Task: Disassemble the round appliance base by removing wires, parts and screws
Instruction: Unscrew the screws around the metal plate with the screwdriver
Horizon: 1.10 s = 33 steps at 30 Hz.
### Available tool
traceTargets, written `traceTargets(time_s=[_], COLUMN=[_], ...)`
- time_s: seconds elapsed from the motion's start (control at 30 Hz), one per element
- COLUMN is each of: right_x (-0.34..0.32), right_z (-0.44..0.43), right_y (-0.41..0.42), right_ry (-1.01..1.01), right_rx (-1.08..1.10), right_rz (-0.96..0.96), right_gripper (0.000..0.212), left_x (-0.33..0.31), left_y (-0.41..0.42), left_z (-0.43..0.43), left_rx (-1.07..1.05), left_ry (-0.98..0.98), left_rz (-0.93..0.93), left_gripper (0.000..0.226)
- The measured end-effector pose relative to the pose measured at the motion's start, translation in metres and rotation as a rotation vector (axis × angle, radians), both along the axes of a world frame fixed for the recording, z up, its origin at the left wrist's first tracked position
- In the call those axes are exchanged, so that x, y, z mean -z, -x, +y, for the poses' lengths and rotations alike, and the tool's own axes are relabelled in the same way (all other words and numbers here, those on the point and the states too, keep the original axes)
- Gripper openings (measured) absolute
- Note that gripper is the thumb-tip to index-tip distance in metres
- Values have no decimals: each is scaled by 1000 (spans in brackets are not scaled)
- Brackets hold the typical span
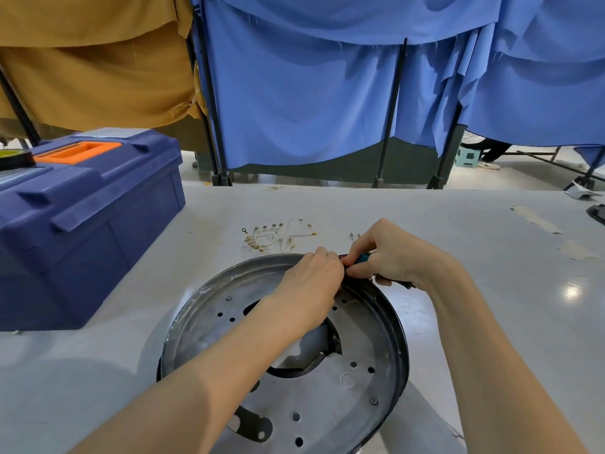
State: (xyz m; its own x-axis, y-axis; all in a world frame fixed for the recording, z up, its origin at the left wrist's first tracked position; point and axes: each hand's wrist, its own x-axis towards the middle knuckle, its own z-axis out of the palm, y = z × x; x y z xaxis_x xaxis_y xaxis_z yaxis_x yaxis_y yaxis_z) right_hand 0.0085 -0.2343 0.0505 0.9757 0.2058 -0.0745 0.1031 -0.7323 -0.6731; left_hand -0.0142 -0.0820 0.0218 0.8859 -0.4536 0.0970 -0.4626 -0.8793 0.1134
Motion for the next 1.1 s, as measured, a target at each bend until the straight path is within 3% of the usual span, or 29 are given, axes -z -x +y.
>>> traceTargets(time_s=[0.3,0.5,0.63,0.8,0.93,1.1], right_x=[1,3,5,6,3,-16], right_z=[-1,-2,-4,-6,-9,-8], right_y=[-2,-6,-7,-10,-4,10], right_ry=[-7,-14,-16,-8,0,-177], right_rx=[-12,-5,-14,-24,-47,-85], right_rz=[4,12,11,6,-12,-97], right_gripper=[16,15,12,10,3,21], left_x=[-5,-3,1,-1,-14,-30], left_y=[4,-1,-14,-25,-23,-19], left_z=[-1,2,9,16,20,19], left_rx=[-7,-10,-53,-145,-166,-119], left_ry=[-7,87,259,556,769,890], left_rz=[-2,6,29,183,185,181], left_gripper=[30,21,6,14,15,15])
